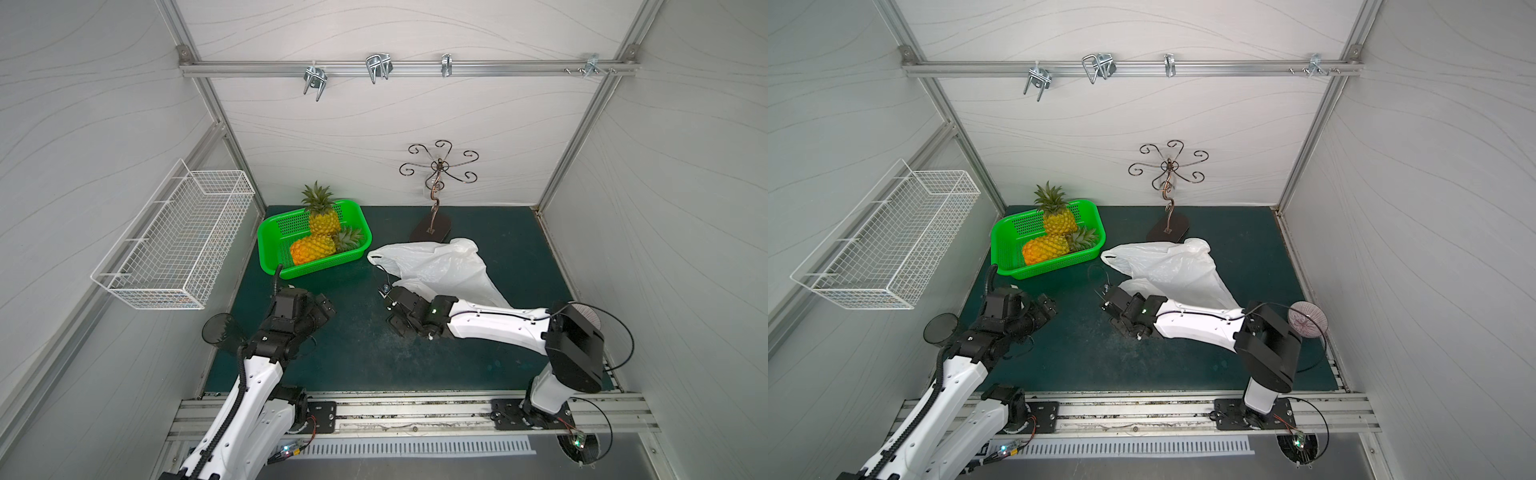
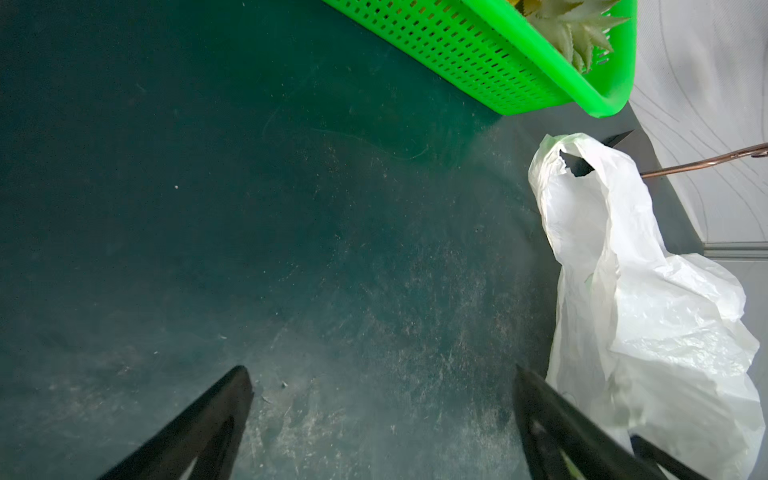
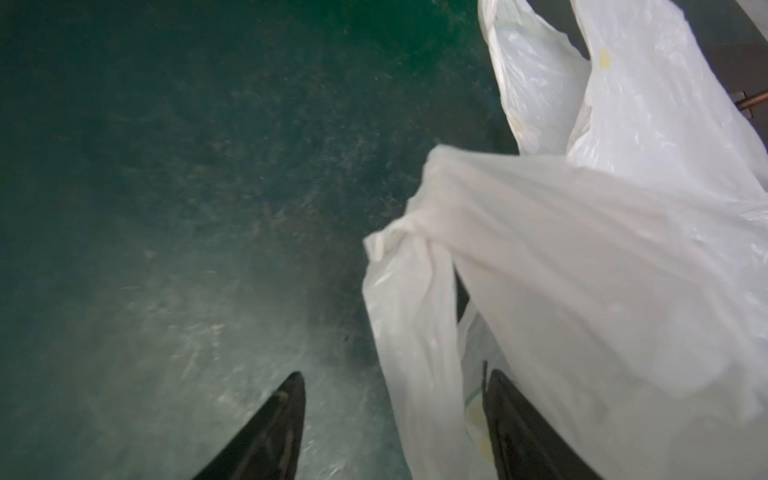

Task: Place the pineapple into a plastic bag & tie a knot
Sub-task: Adjust the plastic bag at the center of the board, then open the plastic bag at the center of the board.

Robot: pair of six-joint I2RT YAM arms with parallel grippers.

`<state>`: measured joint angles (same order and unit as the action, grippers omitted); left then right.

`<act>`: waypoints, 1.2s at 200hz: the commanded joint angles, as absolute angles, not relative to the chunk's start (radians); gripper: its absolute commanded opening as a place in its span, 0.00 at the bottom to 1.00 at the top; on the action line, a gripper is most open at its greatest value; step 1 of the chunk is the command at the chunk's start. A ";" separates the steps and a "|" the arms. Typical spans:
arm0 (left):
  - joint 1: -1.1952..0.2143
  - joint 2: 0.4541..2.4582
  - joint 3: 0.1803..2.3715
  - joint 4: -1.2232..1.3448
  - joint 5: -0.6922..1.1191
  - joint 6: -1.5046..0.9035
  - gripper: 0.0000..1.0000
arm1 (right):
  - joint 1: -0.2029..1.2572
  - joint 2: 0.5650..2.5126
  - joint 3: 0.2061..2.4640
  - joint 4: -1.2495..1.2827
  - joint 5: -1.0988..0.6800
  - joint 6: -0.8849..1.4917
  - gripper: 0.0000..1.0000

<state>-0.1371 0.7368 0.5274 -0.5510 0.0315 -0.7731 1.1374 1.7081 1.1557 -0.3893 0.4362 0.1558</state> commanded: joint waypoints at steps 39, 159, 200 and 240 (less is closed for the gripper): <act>-0.127 0.682 0.555 -0.477 0.159 -0.732 0.99 | 1.119 1.770 1.173 -0.325 0.473 0.038 0.35; -0.177 0.773 0.534 -0.192 0.431 -0.267 0.88 | 1.096 0.996 0.639 -0.273 0.154 -0.055 0.00; -0.258 0.968 0.589 -0.213 0.485 -0.068 0.99 | 1.037 0.828 0.598 -0.355 0.063 -0.105 0.00; -0.323 1.151 0.646 -0.241 0.408 0.092 0.99 | 1.014 0.787 0.591 -0.373 0.051 -0.095 0.00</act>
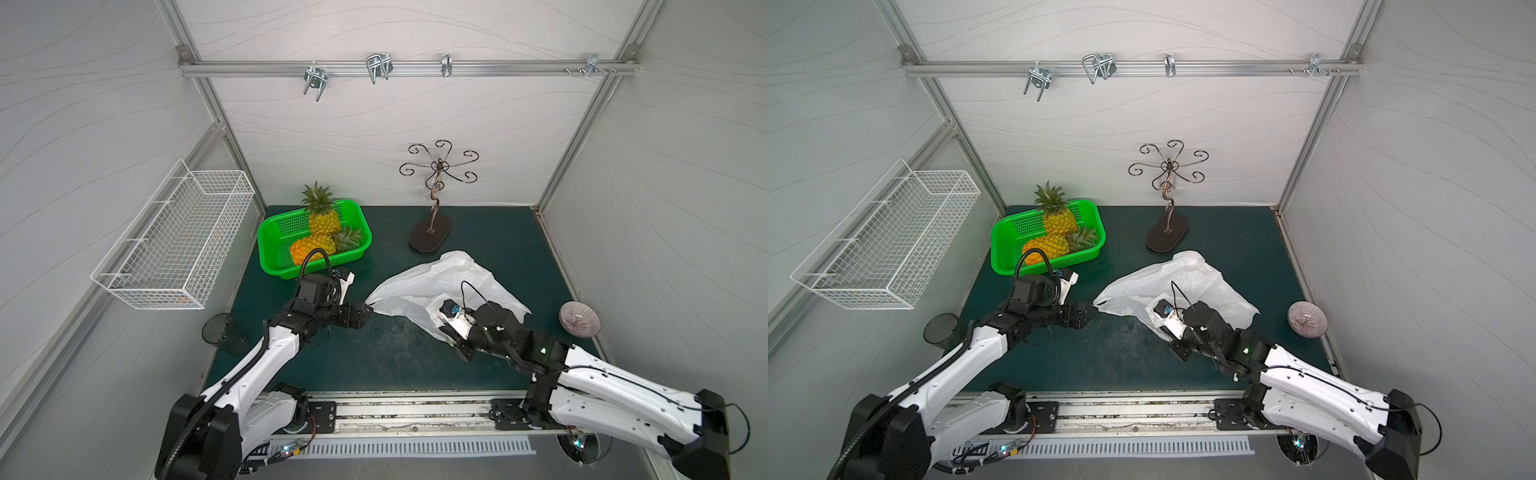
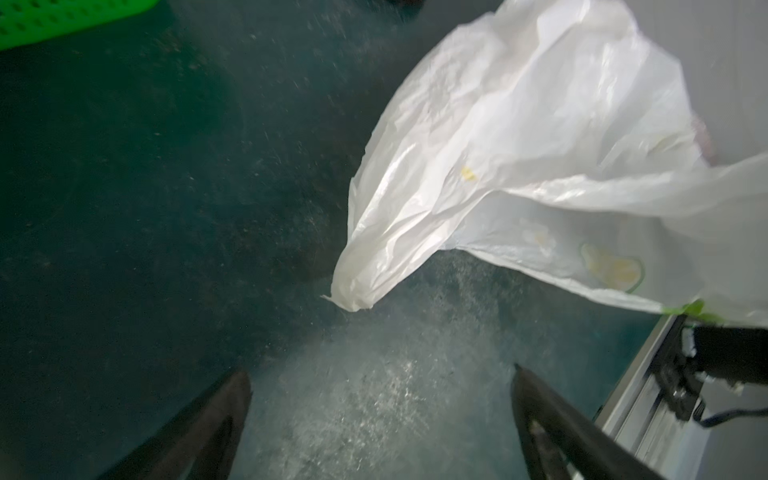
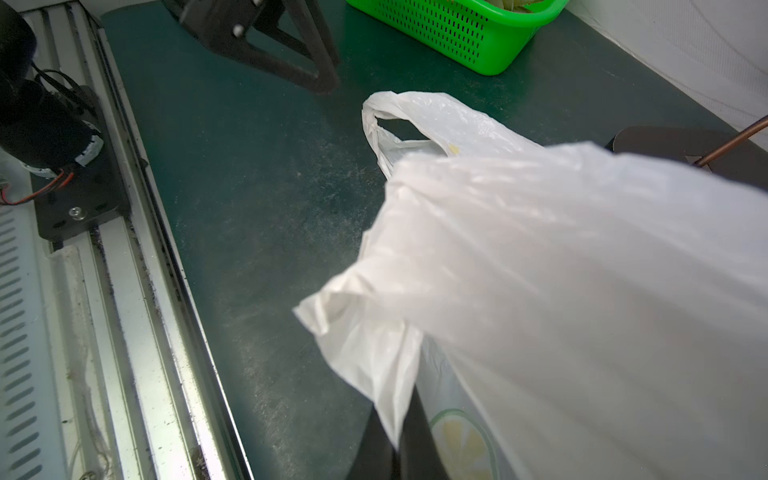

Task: Place the pineapple into a plastic bag & tie a knot
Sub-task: Open the plastic bag at the center of the board.

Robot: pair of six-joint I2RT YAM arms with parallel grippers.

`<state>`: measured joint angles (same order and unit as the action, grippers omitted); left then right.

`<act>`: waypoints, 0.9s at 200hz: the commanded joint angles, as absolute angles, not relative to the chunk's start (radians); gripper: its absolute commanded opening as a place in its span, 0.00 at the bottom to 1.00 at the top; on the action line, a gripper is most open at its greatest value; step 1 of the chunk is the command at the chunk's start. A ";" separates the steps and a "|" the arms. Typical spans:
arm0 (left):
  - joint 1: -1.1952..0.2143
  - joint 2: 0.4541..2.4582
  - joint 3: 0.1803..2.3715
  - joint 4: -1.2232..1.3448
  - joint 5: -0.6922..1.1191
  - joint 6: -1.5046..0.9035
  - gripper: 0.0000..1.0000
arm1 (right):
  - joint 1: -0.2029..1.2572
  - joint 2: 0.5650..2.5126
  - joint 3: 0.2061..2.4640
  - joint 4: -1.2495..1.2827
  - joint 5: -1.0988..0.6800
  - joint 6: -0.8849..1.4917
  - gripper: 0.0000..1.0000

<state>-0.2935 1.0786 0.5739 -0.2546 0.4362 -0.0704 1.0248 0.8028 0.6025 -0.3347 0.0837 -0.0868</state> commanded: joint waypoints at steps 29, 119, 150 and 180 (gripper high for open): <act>-0.346 1.266 0.711 -0.224 0.408 0.112 0.99 | 1.013 0.781 0.577 -0.349 0.046 -0.064 0.00; -0.382 1.544 0.839 -0.084 0.408 -0.014 0.29 | 0.982 0.715 0.548 -0.301 0.083 -0.043 0.00; -0.385 1.533 0.845 -0.049 0.442 -0.075 0.00 | 0.961 0.704 0.545 -0.283 0.097 -0.031 0.00; -0.394 1.428 0.838 -0.028 0.398 -0.198 0.00 | 0.953 0.706 0.551 -0.279 0.165 -0.007 0.01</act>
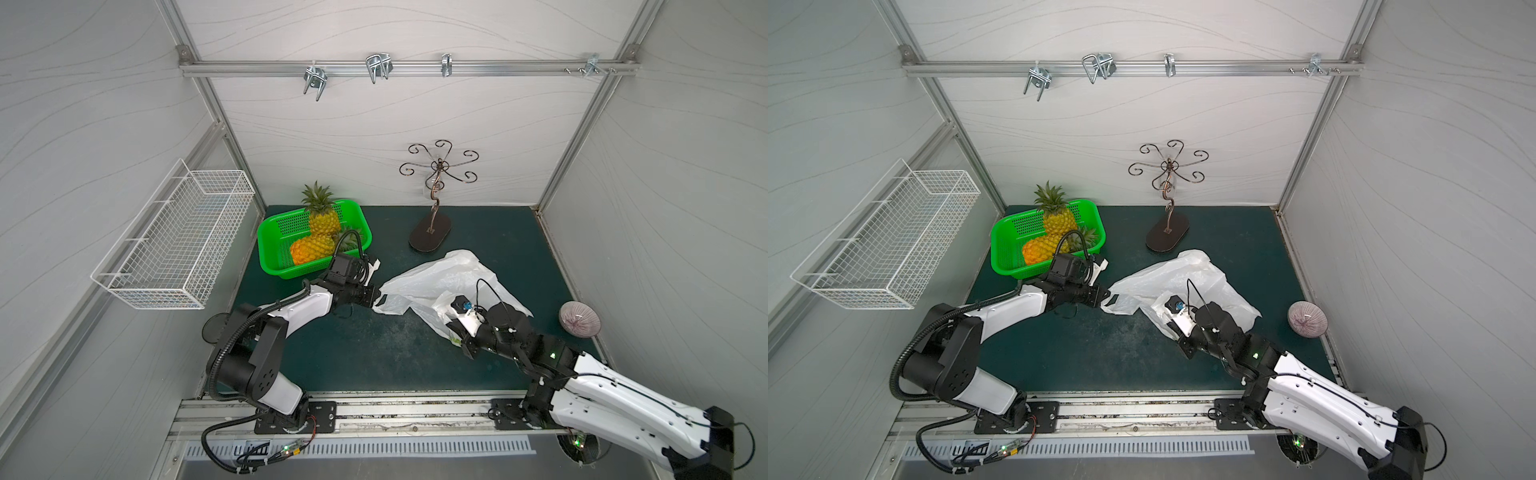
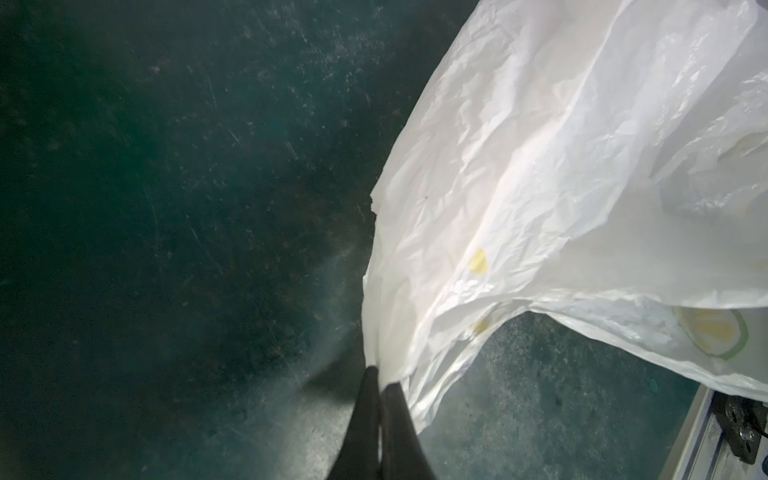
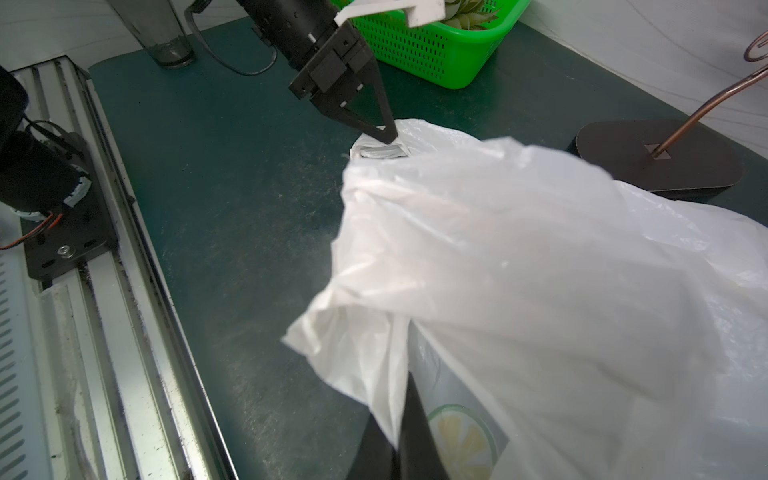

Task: Place the pineapple into a plastic bag & tie a knot
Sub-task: Open the plastic bag at the center of the board.

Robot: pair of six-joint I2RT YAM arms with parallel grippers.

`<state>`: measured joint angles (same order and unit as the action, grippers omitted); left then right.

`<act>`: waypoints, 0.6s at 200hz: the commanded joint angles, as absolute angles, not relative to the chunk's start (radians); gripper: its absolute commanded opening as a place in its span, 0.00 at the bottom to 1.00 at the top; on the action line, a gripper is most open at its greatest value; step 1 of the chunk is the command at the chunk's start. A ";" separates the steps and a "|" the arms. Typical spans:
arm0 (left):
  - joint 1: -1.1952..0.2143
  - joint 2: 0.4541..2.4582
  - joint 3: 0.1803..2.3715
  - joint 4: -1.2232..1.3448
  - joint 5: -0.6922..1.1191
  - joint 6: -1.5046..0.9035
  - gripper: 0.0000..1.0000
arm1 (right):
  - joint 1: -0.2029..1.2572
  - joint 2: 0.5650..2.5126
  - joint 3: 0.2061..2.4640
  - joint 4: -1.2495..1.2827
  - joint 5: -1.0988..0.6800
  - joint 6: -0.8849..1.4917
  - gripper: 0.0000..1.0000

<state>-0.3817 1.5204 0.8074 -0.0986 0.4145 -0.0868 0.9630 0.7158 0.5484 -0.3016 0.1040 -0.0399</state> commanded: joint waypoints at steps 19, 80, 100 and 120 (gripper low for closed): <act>-0.417 1.358 0.839 -0.043 0.350 -0.285 0.00 | 0.943 0.708 0.552 -0.283 0.209 0.028 0.04; -0.589 1.242 0.861 -0.104 0.101 -0.489 0.00 | 0.937 0.730 0.574 -0.328 0.285 0.187 0.36; -0.646 1.235 0.853 -0.100 0.040 -0.483 0.00 | 0.937 0.709 0.607 -0.379 0.306 0.206 0.54; -0.649 1.239 0.855 -0.141 0.014 -0.524 0.00 | 0.936 0.666 0.669 -0.447 0.320 0.213 0.63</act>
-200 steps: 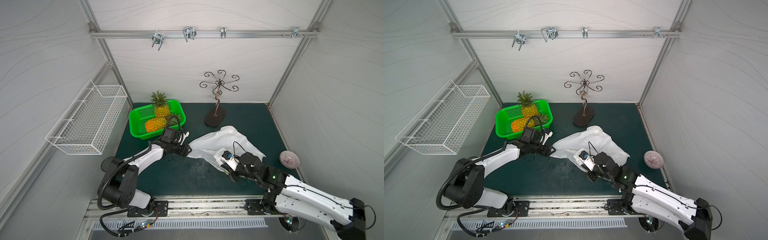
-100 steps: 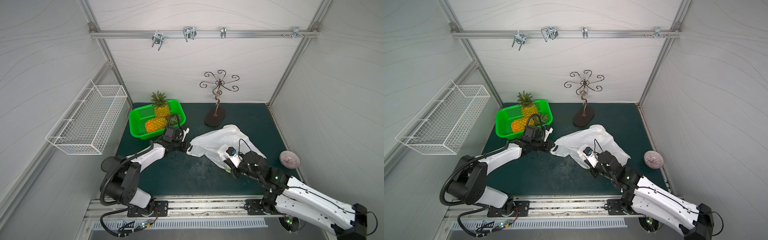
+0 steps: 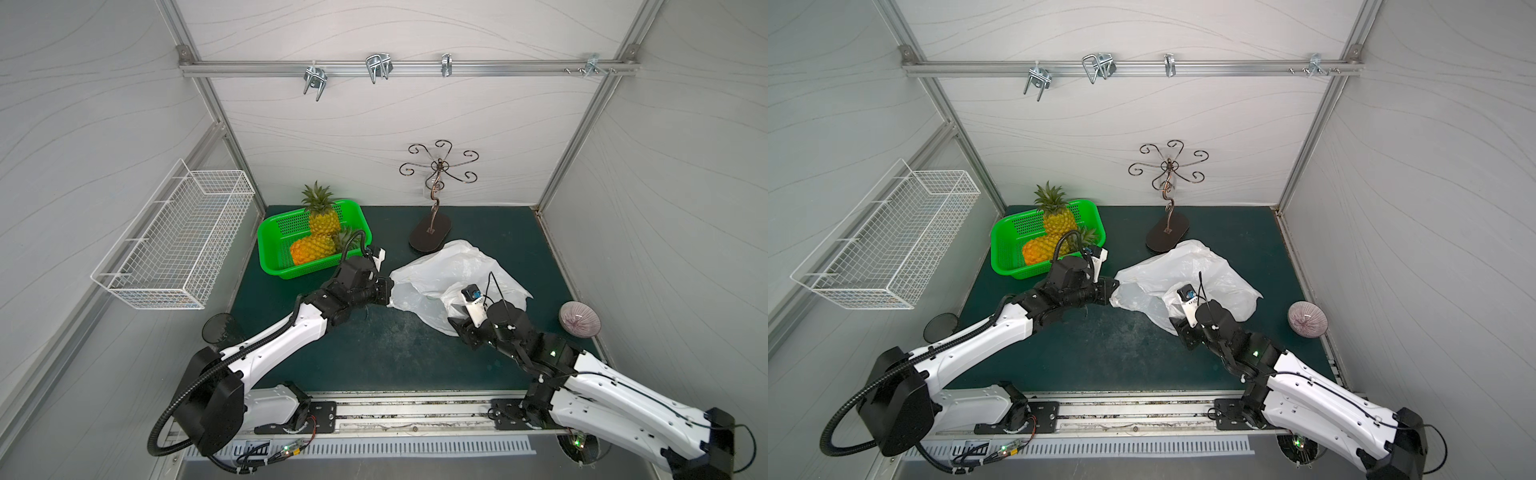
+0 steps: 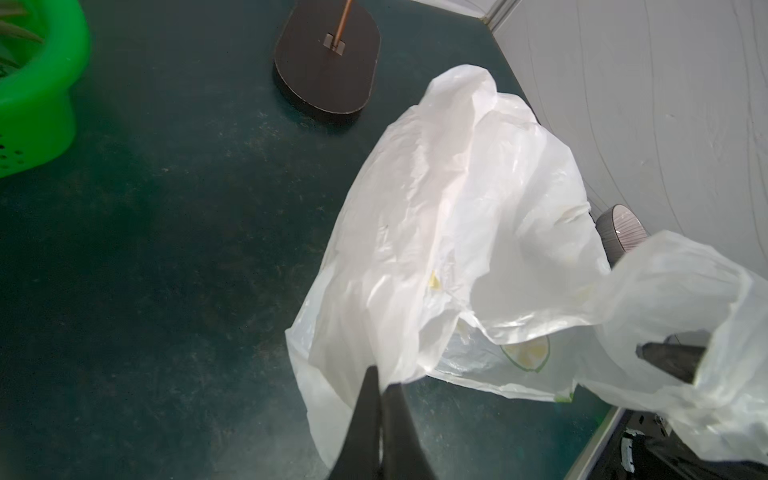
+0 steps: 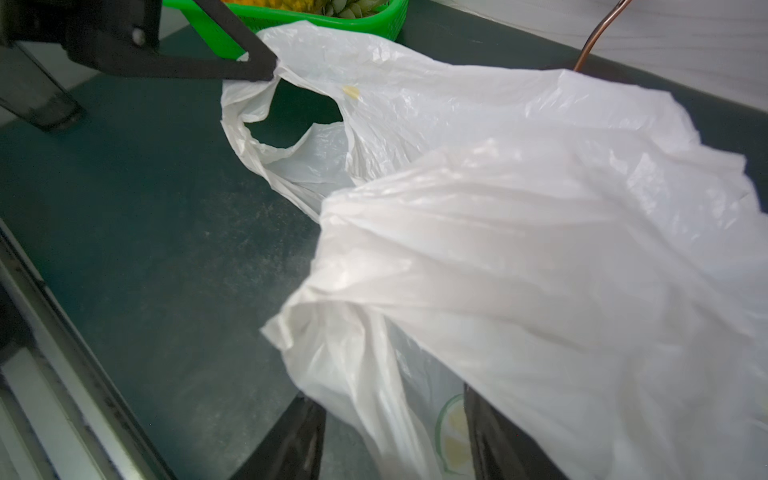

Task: Place the pineapple into a plastic bag & tie a knot
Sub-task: Open the plastic bag at the center of the board.

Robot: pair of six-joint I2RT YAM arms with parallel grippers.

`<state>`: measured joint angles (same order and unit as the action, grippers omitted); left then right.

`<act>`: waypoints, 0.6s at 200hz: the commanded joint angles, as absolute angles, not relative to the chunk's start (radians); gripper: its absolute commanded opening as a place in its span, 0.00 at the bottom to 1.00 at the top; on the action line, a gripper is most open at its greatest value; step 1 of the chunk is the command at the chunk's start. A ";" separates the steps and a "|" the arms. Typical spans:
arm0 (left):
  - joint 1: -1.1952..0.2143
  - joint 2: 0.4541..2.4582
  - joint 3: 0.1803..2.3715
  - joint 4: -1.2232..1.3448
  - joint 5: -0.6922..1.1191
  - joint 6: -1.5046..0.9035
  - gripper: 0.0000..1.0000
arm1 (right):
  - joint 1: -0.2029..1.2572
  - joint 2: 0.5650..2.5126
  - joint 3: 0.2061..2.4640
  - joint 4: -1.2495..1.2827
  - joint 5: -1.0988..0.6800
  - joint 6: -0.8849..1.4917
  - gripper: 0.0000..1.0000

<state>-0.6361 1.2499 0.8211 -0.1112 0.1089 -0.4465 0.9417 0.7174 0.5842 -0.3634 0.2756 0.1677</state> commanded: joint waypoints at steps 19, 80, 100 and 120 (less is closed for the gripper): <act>-0.649 1.231 0.852 -0.161 -0.015 -0.578 0.00 | 0.936 0.618 0.795 -0.658 0.307 0.241 0.72; -0.649 1.259 0.853 -0.185 -0.052 -0.656 0.00 | 0.936 0.534 0.990 -0.755 0.333 0.274 0.78; -0.648 1.272 0.849 -0.170 -0.037 -0.664 0.00 | 0.936 0.596 1.027 -0.665 0.179 0.269 0.75; -0.648 1.276 0.846 -0.148 -0.026 -0.666 0.00 | 0.939 0.731 1.089 -0.636 -0.023 0.234 0.74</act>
<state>-0.6491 1.2644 0.8211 -0.1841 -0.0227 -0.6243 0.9394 0.5957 1.0317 -0.7036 0.2119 0.2474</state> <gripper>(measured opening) 0.042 0.743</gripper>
